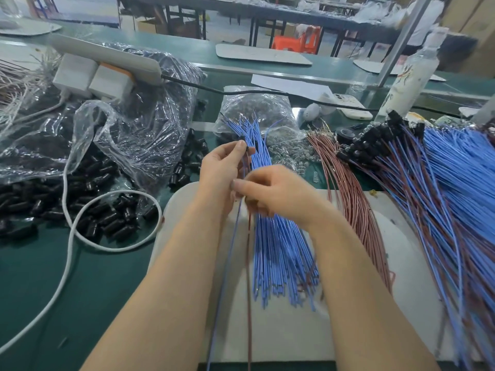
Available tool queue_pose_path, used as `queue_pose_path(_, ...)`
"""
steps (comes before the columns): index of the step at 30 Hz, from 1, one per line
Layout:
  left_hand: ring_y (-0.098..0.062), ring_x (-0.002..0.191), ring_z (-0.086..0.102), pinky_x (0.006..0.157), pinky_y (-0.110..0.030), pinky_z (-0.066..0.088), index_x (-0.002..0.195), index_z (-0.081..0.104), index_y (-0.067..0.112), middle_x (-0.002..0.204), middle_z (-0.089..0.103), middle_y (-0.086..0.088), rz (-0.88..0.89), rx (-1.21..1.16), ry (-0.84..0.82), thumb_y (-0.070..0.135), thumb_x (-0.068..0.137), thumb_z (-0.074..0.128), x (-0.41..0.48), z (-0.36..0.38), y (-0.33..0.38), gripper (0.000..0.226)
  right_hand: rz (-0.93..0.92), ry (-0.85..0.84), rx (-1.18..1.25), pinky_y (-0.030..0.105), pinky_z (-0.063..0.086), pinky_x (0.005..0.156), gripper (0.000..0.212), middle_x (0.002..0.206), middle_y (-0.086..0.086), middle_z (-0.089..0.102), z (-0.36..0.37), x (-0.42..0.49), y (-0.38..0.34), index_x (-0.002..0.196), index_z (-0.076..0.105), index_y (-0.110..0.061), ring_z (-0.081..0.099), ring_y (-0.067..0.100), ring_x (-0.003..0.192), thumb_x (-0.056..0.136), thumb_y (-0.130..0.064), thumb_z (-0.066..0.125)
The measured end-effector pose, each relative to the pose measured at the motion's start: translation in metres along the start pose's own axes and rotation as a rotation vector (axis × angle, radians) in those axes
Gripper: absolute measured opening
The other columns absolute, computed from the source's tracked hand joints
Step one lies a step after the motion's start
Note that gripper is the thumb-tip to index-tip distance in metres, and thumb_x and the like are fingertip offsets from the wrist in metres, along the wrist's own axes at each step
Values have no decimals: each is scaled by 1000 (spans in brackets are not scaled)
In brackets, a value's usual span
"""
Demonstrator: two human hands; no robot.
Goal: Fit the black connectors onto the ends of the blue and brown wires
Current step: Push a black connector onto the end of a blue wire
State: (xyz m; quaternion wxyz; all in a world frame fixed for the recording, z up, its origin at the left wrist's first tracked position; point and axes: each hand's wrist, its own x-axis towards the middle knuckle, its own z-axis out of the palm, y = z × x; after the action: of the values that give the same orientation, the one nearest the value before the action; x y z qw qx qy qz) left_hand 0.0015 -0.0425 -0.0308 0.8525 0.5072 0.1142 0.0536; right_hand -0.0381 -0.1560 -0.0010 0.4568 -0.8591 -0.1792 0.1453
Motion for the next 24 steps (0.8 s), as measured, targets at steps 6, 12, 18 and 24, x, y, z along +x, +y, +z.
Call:
queue_pose_path(6, -10, 68, 63, 64, -20, 49, 91, 59, 12, 77, 71, 1, 62, 63, -117, 10, 93, 57, -3, 4, -10, 4, 37, 501, 151, 34, 49, 68, 15, 78, 3, 69, -3, 19, 30, 79, 62, -19, 57, 11, 62, 86, -31, 68)
queue_pose_path(12, -6, 63, 64, 56, -16, 49, 91, 59, 12, 81, 70, -2, 134, 109, -206, 6, 93, 56, -9, 11, -14, 7, 7, 600, 106, 42, 55, 79, 10, 81, 5, 71, 1, 27, 41, 87, 67, -12, 67, 20, 78, 85, -21, 69)
queue_pose_path(18, -3, 69, 66, 60, -12, 48, 94, 60, 12, 84, 69, -1, 163, 146, -223, 5, 94, 55, -10, 7, -17, 9, -8, 579, 102, 36, 53, 75, 6, 78, 6, 70, 2, 33, 45, 87, 69, -9, 59, 11, 63, 88, -14, 66)
queue_pose_path(24, 0, 64, 64, 59, -12, 47, 98, 58, 7, 84, 69, -3, 166, 140, -195, 4, 94, 54, -9, 8, -18, 7, 0, 588, 136, 40, 54, 76, 4, 79, 7, 70, 4, 35, 47, 83, 66, -13, 63, 16, 69, 86, -12, 67)
